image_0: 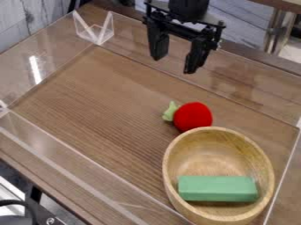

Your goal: Remove the green stick from the brown bowl and put it on the table

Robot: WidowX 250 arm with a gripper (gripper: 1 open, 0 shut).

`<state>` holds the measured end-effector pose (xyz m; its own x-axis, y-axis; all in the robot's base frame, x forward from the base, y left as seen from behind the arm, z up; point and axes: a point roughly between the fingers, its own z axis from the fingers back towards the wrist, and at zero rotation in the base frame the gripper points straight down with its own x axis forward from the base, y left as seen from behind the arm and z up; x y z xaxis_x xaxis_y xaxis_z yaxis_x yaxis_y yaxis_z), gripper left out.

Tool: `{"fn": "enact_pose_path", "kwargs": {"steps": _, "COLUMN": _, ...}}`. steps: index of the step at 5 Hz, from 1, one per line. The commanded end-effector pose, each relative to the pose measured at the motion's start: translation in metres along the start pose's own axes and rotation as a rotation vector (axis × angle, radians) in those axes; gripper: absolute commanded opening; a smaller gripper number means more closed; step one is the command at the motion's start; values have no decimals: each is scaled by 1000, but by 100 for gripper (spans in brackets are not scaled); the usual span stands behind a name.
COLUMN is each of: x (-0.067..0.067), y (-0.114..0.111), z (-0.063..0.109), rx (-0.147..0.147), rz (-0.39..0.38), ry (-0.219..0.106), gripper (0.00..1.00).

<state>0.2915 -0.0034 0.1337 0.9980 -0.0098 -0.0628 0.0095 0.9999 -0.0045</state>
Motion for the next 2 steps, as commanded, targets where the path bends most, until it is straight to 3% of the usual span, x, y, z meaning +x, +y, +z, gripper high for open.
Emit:
{"fn": "enact_pose_path", "kwargs": {"steps": 1, "x": -6, "y": -12, "z": -17, "rx": -5, "rz": -105, "ry": 29, "gripper": 100}}
{"fn": "enact_pose_path", "kwargs": {"steps": 2, "x": -27, "y": -34, "z": -27, "rx": -6, "rz": -276, "ry": 26, "gripper": 100}}
